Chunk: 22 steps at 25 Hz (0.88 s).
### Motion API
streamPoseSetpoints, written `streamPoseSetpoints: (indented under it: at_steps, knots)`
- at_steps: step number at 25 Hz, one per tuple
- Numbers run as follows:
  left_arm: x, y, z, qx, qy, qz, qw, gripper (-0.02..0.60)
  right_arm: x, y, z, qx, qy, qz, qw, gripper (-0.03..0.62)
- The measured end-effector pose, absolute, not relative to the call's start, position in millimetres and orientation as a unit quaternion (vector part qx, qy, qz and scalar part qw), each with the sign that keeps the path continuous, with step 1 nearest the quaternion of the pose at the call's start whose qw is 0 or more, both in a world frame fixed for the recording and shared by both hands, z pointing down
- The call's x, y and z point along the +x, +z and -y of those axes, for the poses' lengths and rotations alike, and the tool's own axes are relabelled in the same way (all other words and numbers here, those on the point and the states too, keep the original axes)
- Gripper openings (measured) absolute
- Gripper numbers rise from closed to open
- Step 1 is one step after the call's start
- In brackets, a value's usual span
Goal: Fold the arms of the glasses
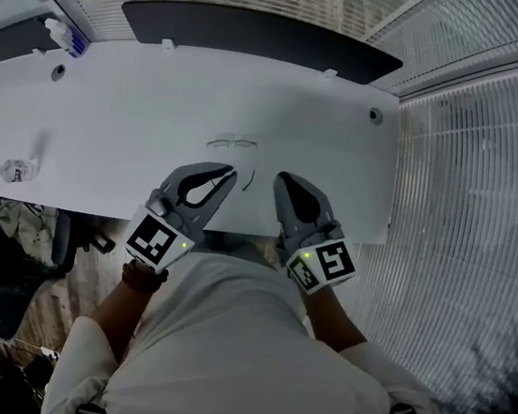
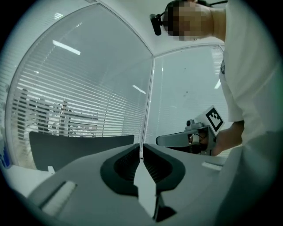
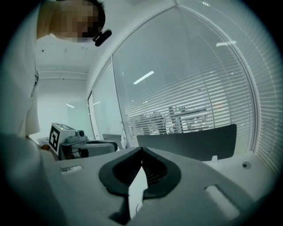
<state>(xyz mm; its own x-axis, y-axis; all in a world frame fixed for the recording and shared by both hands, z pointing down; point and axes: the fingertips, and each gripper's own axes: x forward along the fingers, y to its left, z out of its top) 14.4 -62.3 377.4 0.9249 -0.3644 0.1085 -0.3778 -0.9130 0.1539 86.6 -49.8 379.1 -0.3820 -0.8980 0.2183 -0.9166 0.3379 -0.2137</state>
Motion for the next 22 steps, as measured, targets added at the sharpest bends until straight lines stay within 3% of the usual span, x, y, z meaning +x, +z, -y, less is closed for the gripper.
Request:
streamPoseSetpoints:
  at_steps: [22]
  knots:
    - [32.4, 604.9, 132.7, 0.948, 0.298, 0.108, 0.019, 0.067, 118.0, 579.4, 75.9, 0.551, 0.252, 0.774, 0.184, 0.002]
